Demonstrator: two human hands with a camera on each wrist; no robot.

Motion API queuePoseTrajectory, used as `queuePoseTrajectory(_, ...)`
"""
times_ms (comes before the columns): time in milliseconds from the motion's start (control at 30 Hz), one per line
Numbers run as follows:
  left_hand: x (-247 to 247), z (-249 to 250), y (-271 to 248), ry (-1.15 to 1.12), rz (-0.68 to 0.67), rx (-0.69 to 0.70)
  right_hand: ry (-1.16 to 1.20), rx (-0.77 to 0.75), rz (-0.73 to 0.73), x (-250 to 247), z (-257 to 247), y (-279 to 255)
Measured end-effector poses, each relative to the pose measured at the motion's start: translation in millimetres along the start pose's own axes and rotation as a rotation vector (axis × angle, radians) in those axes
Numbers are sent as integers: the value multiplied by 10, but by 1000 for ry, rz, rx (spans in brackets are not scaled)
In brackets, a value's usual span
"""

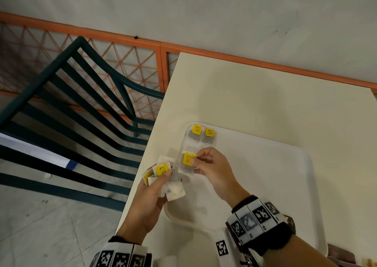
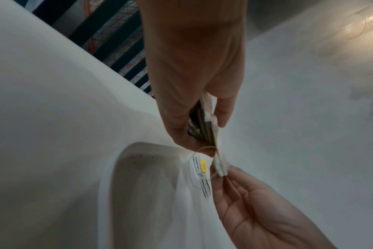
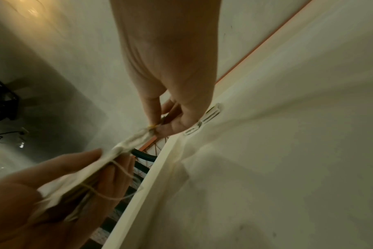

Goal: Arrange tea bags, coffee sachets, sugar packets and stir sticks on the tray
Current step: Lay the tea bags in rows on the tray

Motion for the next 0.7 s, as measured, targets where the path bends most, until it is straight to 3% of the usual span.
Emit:
queuePoseTrajectory(167, -81, 14, 10, -69, -23, -19, -64, -36, 238, -82, 4, 358)
queuePoseTrajectory(700, -120, -37, -9, -15, -11, 14, -503, -330, 278, 6, -37, 645)
Point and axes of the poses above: each hand's wrist, its own y-axis towards the middle knuckle, its own x-axis out of the palm, z = x × y, the point moved 2 cm from there along y, towards the middle knuckle, and after that the axes turned 3 degrees about y, right-handed, at the moved point
